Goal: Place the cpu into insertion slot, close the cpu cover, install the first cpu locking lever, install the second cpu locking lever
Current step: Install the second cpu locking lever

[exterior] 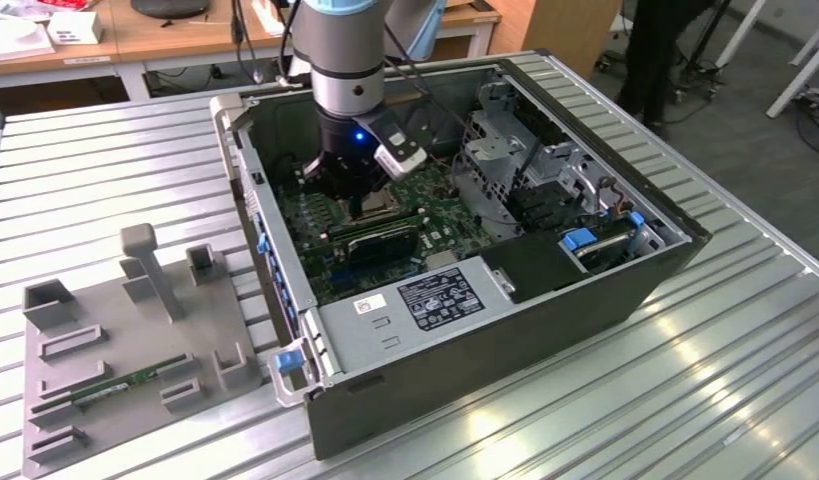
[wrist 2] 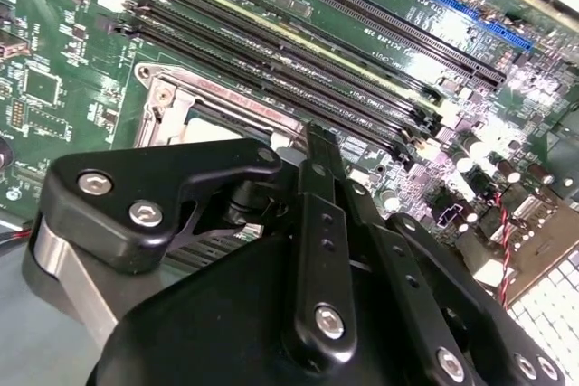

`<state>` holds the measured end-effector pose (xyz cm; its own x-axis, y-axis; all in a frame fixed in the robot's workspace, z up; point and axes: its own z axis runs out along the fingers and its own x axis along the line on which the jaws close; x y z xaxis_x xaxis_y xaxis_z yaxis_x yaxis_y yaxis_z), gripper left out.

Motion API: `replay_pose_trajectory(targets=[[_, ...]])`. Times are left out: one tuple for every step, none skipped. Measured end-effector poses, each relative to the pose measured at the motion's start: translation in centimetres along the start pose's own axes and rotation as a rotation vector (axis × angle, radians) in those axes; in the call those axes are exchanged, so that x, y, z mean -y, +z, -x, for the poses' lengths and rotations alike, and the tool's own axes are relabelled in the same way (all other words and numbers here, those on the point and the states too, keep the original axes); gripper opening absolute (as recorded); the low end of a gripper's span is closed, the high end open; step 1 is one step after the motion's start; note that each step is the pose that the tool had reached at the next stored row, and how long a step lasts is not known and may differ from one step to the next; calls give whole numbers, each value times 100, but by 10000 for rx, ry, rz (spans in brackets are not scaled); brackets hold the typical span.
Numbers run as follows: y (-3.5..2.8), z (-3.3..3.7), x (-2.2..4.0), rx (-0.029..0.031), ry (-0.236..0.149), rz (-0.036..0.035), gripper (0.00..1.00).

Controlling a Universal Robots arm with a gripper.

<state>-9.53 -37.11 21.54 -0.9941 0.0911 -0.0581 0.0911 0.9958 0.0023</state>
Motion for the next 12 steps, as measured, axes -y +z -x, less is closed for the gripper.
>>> replay_pose_trajectory(targets=[[8,-4,0,0,0,-2,11],[16,-9,1,0,0,-6,11],[25,-15,1,0,0,-8,11],[34,-21,2,0,0,-10,11],[42,-26,2,1,0,-11,11],[50,-31,3,1,0,-13,11],[59,-37,3,1,0,-14,11],[66,-42,4,1,0,-14,11],[73,-45,4,1,0,-16,11],[77,-46,4,1,-1,-19,11],[81,-47,5,1,-2,-21,11],[86,-48,4,1,-2,-21,11]])
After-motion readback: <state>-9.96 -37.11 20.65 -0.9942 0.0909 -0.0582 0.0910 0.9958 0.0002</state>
